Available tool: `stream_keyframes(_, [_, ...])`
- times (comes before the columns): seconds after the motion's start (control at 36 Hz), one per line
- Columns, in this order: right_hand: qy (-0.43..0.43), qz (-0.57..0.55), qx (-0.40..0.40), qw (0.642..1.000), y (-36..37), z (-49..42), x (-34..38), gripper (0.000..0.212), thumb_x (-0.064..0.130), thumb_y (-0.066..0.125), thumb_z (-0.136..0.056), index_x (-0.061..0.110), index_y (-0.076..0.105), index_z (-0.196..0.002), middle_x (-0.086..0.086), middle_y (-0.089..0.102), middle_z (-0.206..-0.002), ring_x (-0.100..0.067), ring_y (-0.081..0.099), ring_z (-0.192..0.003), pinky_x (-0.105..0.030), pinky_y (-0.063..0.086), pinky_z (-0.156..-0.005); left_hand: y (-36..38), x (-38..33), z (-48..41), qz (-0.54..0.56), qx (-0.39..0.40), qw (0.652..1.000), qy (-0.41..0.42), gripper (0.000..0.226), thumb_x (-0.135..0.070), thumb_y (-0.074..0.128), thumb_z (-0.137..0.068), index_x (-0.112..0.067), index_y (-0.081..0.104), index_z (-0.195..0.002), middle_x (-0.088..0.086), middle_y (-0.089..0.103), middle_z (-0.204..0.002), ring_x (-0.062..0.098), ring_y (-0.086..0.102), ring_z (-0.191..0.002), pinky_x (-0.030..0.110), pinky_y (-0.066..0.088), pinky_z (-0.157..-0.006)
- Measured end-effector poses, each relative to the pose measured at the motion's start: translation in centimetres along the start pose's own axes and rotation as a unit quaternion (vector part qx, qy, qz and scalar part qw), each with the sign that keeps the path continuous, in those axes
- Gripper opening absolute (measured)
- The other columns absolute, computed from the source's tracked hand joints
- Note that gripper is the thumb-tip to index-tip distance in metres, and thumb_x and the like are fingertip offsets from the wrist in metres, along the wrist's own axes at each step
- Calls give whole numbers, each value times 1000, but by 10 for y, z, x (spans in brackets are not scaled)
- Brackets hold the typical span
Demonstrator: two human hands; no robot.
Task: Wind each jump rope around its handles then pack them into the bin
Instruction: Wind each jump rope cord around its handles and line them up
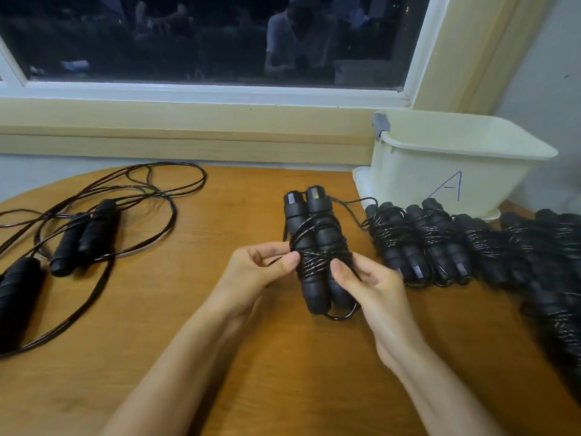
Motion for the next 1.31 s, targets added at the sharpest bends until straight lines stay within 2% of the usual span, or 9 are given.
stream_keyframes(0.17, [-73,129,-91,985,-10,2,2,53,48,63,-80,42,54,-132,21,59,-125,4,58,-113,-18,48,-92,-2,-1,4,28,-60,998,13,29,-16,71,-69,-2,74,-94,1,75,-78,1,66,-66,8,45,-59])
stream_keyframes(0.31, [-239,355,-140,893,1,17,25,44,38,52,-98,25,55,-140,6,61,-135,-10,58,-122,-23,47,-97,-3,-5,10,18,-114,993,33,33,-15,76,-69,-2,74,-99,-2,75,-77,-4,64,-62,5,41,-55])
stream_keyframes(0.47, [-231,498,-128,826,18,22,27,82,66,50,-83,12,47,-145,-6,56,-142,-23,60,-118,-34,55,-77,-2,-8,15,-15,-121,992,31,41,-25,77,-65,-4,75,-100,1,77,-87,5,72,-80,11,50,-67])
stream_keyframes(0.64, [-211,541,-164,797,8,18,26,97,56,75,-70,8,41,-146,-13,53,-144,-33,59,-118,-52,56,-89,21,-12,19,-42,-29,997,53,19,-11,64,-85,-12,73,-102,2,77,-92,9,73,-91,14,52,-76])
stream_keyframes(0.75, [-224,536,-181,794,1,19,31,89,43,84,-70,8,48,-143,-8,55,-136,-30,62,-115,-44,57,-87,27,-13,19,-50,-1,997,62,25,-14,62,-84,-13,71,-108,0,77,-96,10,72,-95,15,52,-80])
stream_keyframes(0.92, [-264,505,-151,808,5,20,29,76,45,63,-89,26,29,-154,-8,58,-138,-27,59,-124,-57,49,-100,19,-9,16,-23,-21,999,40,34,-20,70,-73,-12,72,-105,5,77,-94,14,73,-94,16,53,-79])
stream_keyframes(1.08, [-270,451,-136,840,1,24,30,58,46,58,-95,29,43,-149,-6,60,-136,-23,64,-114,-35,59,-82,17,-6,14,-2,-24,999,33,29,-17,69,-72,-13,73,-101,6,77,-90,14,74,-90,16,53,-77])
stream_keyframes(1.19, [-266,358,-103,889,4,24,29,60,39,64,-93,20,47,-147,11,59,-132,10,53,-114,-1,39,-91,10,-8,13,-5,-59,997,53,30,-22,76,-62,-17,74,-92,6,77,-83,15,73,-84,19,54,-80])
stream_keyframes(1.31, [-217,215,-67,950,6,22,14,60,38,64,-92,28,45,-148,34,50,-132,14,51,-120,-3,39,-93,4,-6,12,-3,-90,993,75,52,-24,78,-58,-10,63,-106,2,69,-86,10,67,-78,18,54,-76])
Point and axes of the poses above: each hand's wrist, its own z-axis away from the middle knuckle, its own y-axis out of the palm, x = y × z, the point moved 9 cm from there along -z, towards the middle knuckle
